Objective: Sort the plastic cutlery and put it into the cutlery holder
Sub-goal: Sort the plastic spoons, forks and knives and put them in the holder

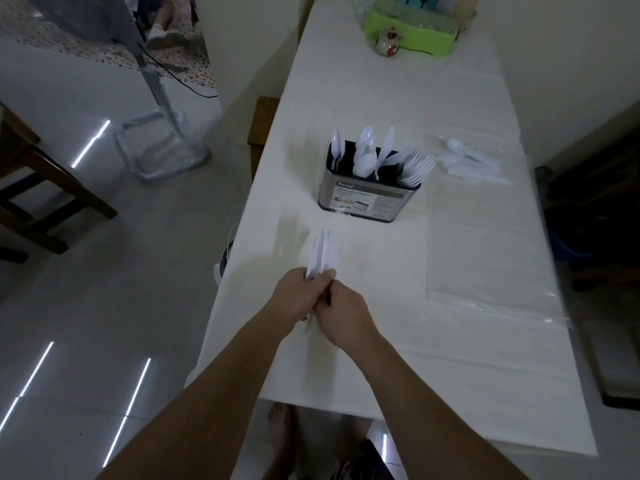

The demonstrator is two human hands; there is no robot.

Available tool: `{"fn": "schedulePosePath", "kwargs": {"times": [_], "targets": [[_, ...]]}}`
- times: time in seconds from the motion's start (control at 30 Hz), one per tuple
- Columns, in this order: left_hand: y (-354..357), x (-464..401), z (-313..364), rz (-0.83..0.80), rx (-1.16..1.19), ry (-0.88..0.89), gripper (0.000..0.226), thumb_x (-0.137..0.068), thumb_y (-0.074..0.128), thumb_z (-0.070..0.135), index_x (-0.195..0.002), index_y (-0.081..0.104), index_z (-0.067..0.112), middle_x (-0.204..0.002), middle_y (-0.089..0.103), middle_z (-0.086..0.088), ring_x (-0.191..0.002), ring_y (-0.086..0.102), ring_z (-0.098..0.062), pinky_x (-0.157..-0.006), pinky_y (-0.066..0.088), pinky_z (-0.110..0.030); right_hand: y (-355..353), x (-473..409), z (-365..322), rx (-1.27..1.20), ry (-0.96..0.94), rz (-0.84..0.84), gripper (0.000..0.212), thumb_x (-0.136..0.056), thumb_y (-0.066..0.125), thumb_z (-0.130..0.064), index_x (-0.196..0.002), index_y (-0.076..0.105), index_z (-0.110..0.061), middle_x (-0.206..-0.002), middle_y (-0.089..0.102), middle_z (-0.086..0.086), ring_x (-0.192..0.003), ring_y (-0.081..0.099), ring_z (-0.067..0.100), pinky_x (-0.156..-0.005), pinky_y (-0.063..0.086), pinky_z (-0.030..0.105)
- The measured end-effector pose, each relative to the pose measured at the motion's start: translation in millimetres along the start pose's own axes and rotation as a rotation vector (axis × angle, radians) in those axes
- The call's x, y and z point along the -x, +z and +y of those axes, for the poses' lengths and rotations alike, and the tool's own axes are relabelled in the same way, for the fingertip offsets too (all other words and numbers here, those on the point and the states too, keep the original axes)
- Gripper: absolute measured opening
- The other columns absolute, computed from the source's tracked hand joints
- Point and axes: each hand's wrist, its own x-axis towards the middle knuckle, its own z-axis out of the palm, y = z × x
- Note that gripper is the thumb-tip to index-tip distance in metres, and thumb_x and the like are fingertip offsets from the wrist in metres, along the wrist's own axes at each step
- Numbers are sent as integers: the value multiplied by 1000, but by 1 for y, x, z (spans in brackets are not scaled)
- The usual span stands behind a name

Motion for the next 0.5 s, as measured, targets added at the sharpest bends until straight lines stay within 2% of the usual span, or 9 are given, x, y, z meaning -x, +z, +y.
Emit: {"fn": "schedulePosePath", "kwargs": {"times": [0.17,0.27,0.3,0.37,0.43,0.5], "targets": [[5,1,6,-11,11,22,39,-95,56,42,-81,64,6,-69,61,-6,-59,54,-19,-53,42,-27,-18,8,1,12,-101,-127,24,-97,44,-22,-112,59,-12,-101,69,8,-86,65,23,-74,52,32],[6,1,7,23,-128,92,41,-99,50,41,-79,60,6,-70,58,-3,-68,55,-19,-57,40,-27,-24,12,6,101,-165,-171,30,-98,38,-24,-114,60,-12,-103,69,11,-92,65,28,-78,51,34],[7,1,9,37,-170,105,41,-100,48,41,-84,62,6,-71,58,-1,-71,56,-19,-57,39,-25,-26,10,8,158,-156,-114,30,-98,38,-27,-108,62,-13,-100,69,11,-92,65,30,-77,51,35],[8,2,11,25,-182,95,38,-101,44,41,-94,61,7,-72,62,2,-72,60,-18,-57,40,-23,-33,3,12,181,-37,104,31,-98,41,-38,-99,62,-15,-96,69,10,-94,64,32,-77,49,34],[12,7,14,-78,-131,88,33,-102,43,41,-97,57,11,-70,63,-1,-62,63,-16,-56,47,-24,-46,-5,11,8,79,280,45,-95,45,-51,-117,58,-14,-109,67,10,-103,62,29,-84,46,32],[17,13,17,-196,-149,132,28,-101,44,42,-91,52,17,-69,59,-4,-51,58,-14,-50,47,-24,-59,-12,8,-161,53,288,67,-92,45,-60,-143,39,-18,-133,53,9,-118,55,25,-97,43,34]]}}
